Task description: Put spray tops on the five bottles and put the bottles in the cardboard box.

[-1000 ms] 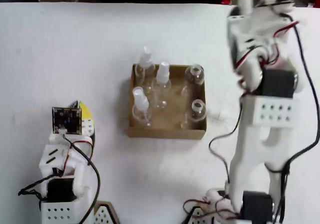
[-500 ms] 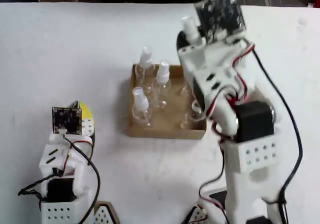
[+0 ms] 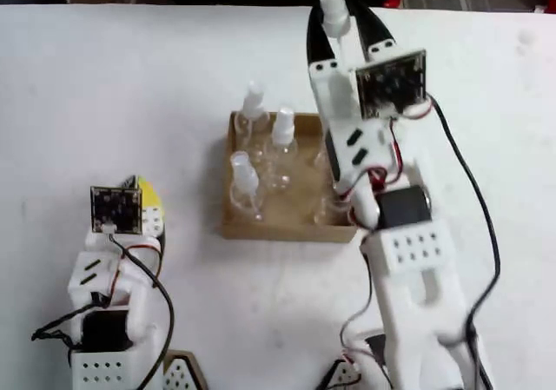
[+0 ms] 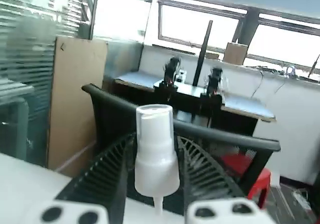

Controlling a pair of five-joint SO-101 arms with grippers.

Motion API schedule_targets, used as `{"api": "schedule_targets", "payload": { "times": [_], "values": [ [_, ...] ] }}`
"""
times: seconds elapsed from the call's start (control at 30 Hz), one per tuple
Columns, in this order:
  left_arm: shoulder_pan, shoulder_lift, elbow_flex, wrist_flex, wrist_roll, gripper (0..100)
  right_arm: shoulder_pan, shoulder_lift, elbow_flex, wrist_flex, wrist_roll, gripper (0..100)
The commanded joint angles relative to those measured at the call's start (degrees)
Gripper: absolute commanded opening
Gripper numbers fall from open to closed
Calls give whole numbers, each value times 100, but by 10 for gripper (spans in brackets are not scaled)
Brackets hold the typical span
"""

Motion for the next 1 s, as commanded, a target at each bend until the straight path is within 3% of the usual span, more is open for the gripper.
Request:
{"api": "schedule_targets", "payload": {
  "times": [0.0, 0.33, 0.63, 0.97],
  "values": [
    [57, -57, -62, -176, -53, 24, 303, 831, -492, -347, -53, 15],
    [57, -57, -62, -176, -53, 24, 391, 1112, -167, -374, -53, 15],
    [57, -57, -62, -176, -53, 24, 391, 1130, 642, -1596, -53, 15],
    [57, -57, -62, -176, -53, 24, 312, 1068, 1257, -1604, -62, 15]
  ]
}}
